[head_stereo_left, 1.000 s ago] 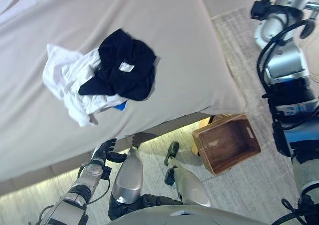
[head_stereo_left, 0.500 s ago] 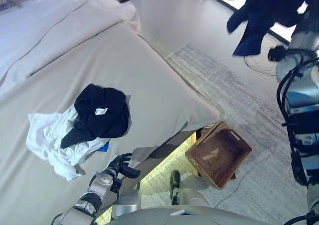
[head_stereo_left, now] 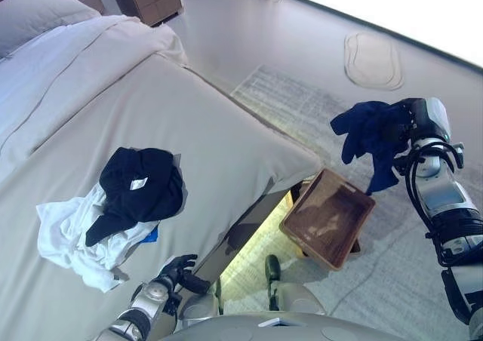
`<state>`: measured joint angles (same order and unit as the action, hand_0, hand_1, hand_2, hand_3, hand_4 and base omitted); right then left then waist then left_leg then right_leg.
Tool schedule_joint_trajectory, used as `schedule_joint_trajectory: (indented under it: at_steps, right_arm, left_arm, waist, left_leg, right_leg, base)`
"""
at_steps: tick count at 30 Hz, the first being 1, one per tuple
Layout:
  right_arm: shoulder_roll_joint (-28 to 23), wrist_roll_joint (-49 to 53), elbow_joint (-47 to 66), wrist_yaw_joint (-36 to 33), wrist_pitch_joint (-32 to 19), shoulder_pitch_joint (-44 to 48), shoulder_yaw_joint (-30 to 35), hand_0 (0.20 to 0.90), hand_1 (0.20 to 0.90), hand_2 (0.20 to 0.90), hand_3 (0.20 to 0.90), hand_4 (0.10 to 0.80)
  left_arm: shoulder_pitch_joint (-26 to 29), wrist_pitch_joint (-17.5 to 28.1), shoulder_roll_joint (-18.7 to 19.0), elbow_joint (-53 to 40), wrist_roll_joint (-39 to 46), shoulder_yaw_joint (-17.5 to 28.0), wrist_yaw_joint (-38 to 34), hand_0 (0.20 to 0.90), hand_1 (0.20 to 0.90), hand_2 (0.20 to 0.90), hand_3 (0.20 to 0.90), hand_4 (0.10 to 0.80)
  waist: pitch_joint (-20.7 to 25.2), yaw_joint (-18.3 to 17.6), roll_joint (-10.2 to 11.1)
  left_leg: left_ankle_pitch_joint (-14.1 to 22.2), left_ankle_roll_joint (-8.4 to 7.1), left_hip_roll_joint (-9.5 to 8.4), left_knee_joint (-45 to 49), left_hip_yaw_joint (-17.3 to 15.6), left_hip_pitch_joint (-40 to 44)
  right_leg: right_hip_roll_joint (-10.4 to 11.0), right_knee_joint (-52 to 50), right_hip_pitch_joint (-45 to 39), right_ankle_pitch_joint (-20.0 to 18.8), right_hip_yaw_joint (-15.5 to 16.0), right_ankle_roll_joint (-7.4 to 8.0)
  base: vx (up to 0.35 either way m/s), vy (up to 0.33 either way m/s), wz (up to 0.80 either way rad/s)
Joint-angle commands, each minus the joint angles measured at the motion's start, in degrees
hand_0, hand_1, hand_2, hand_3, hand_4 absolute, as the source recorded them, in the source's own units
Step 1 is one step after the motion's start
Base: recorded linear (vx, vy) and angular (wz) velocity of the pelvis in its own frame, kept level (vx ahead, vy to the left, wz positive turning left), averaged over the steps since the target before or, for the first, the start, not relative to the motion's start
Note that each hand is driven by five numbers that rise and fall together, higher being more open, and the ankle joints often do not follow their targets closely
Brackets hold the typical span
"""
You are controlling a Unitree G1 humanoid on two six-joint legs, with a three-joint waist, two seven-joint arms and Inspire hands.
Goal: Pick up the clothes from the bed and place them into the basket
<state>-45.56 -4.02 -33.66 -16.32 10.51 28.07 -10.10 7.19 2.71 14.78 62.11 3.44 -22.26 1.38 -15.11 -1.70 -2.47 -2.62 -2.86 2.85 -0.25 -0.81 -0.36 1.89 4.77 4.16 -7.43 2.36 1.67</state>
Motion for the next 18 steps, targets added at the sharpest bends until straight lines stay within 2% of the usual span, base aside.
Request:
schedule_joint_trajectory:
  at_steps: [1, 6, 7, 8, 9, 13, 18]
  right_arm:
    - [0.39, -2.82, 0.94, -4.36, -3.88, 9.85, -2.01, 0.300, 0.300, 0.300, 0.200, 0.100]
    - [1.11, -2.00, -6.41, -5.99, -2.37, 12.32, -5.04, 0.300, 0.300, 0.300, 0.200, 0.100]
    - [1.25, -2.15, -8.08, -6.41, -1.97, 13.00, -5.54, 0.380, 0.380, 0.380, 0.293, 0.193]
    - [1.30, -2.41, -9.89, -6.61, -1.52, 13.67, -6.20, 0.665, 0.665, 0.665, 0.625, 0.525]
    - [1.60, -2.19, -12.82, -7.01, -0.79, 14.68, -7.24, 0.900, 0.900, 0.900, 0.900, 0.800]
    - [1.76, -1.59, -19.27, -9.01, -0.93, 17.51, -8.03, 0.900, 0.900, 0.900, 0.900, 0.800]
    - [1.36, -2.95, -25.68, -11.01, 1.53, 22.43, -9.68, 0.900, 0.900, 0.900, 0.900, 0.800]
  left_arm:
    - [4.45, 3.89, 1.53, -0.84, 2.48, -2.68, -1.09, 0.900, 0.900, 0.900, 0.900, 0.800]
    - [6.93, 4.53, 1.68, -2.07, 4.09, -4.35, -1.85, 0.900, 0.900, 0.900, 0.900, 0.800]
    - [7.36, 4.48, 1.78, -2.25, 4.34, -4.52, -1.97, 0.900, 0.900, 0.900, 0.900, 0.800]
    - [7.61, 4.53, 1.92, -2.31, 4.73, -4.61, -2.07, 0.900, 0.900, 0.900, 0.900, 0.800]
    - [7.93, 4.55, 2.08, -2.38, 5.37, -4.88, -2.48, 0.900, 0.900, 0.900, 0.900, 0.800]
    - [8.84, 4.88, 2.73, -2.77, 6.56, -5.29, -2.83, 0.900, 0.900, 0.900, 0.900, 0.800]
    - [10.06, 5.13, 3.31, -3.15, 8.11, -5.67, -2.91, 0.900, 0.900, 0.900, 0.900, 0.800]
  waist:
    - [-4.01, 0.75, 1.94]
    - [-6.62, 0.81, 0.52]
    - [-7.07, 0.90, 0.21]
    - [-7.40, 0.95, -0.10]
    - [-7.95, 1.11, -0.62]
    - [-9.35, 1.59, -2.13]
    - [-10.87, 2.04, -4.15]
  left_leg:
    - [3.30, -0.40, -0.58, 5.40, 4.02, -3.78]
    - [2.35, -0.79, -0.64, 5.74, 4.33, -6.76]
    - [2.19, -0.83, -0.67, 5.86, 4.34, -7.28]
    - [1.98, -0.90, -0.66, 5.92, 4.34, -7.79]
    - [1.63, -1.02, -0.58, 6.09, 4.19, -8.61]
    - [0.81, -1.14, -0.68, 6.42, 4.06, -10.83]
    - [-0.45, -1.17, -1.01, 5.99, 3.59, -13.29]
  right_leg:
    - [2.02, -12.15, 0.54, 9.73, 1.82, -0.72]
    - [2.01, -12.98, 3.77, 9.64, 2.33, -1.11]
    - [2.01, -13.21, 4.37, 9.60, 2.41, -1.16]
    - [1.98, -13.39, 4.92, 9.58, 2.46, -1.22]
    - [2.04, -13.73, 5.69, 9.59, 2.62, -1.27]
    - [2.26, -14.55, 8.09, 9.49, 2.98, -1.40]
    - [2.39, -15.57, 11.47, 9.22, 3.14, -1.40]
  base:
    - [-0.224, -0.084, 0.10]
    - [-0.158, -0.047, 0.08]
    - [-0.121, -0.018, 0.02]
    - [-0.109, -0.032, 0.01]
    - [-0.092, -0.034, 0.01]
    - [-0.088, -0.026, -0.02]
    - [-0.084, -0.001, -0.01]
